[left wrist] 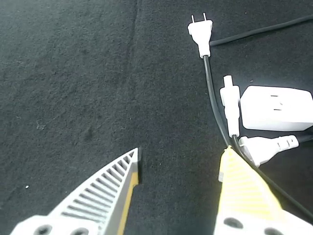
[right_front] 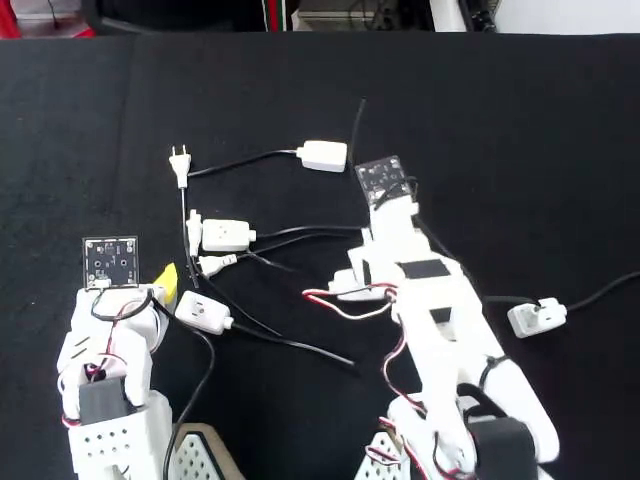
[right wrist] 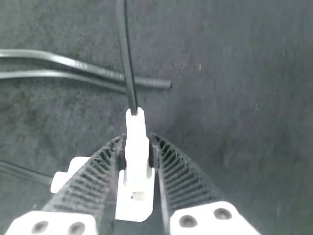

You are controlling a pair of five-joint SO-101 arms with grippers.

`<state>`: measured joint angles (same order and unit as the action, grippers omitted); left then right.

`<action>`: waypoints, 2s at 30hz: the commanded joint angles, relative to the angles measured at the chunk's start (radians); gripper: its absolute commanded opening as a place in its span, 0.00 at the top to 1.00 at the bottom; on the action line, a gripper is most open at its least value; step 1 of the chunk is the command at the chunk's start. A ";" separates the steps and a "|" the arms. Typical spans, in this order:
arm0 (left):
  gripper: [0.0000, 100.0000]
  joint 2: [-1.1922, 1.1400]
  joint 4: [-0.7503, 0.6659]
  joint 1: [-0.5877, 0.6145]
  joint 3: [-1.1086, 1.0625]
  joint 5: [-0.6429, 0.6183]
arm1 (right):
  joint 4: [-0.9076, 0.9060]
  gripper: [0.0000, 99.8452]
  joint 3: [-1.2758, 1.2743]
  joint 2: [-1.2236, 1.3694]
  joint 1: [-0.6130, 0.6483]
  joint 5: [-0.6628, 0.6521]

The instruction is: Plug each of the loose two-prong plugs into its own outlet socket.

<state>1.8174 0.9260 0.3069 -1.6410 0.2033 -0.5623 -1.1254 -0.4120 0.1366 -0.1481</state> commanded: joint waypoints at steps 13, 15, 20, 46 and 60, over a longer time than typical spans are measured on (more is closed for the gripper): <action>0.73 0.005 0.002 0.007 0.035 0.002 | -0.308 0.99 -0.163 -0.452 -0.107 0.273; 0.73 0.005 0.002 0.007 0.035 0.002 | -0.308 0.99 -0.183 -0.533 -0.107 0.275; 0.73 0.005 0.002 -0.001 0.035 0.002 | -0.318 0.99 -0.222 -0.768 -0.098 0.272; 0.73 0.002 -0.146 -0.786 0.073 0.120 | -0.723 0.99 0.211 -1.127 -0.431 0.161; 0.73 -0.364 -0.293 -1.017 0.186 0.338 | -0.893 0.99 0.773 -0.690 -0.503 0.186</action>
<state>1.6456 0.7158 -0.6674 -1.6042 0.5301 -1.4415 -0.4595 -1.1239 -0.3590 0.0299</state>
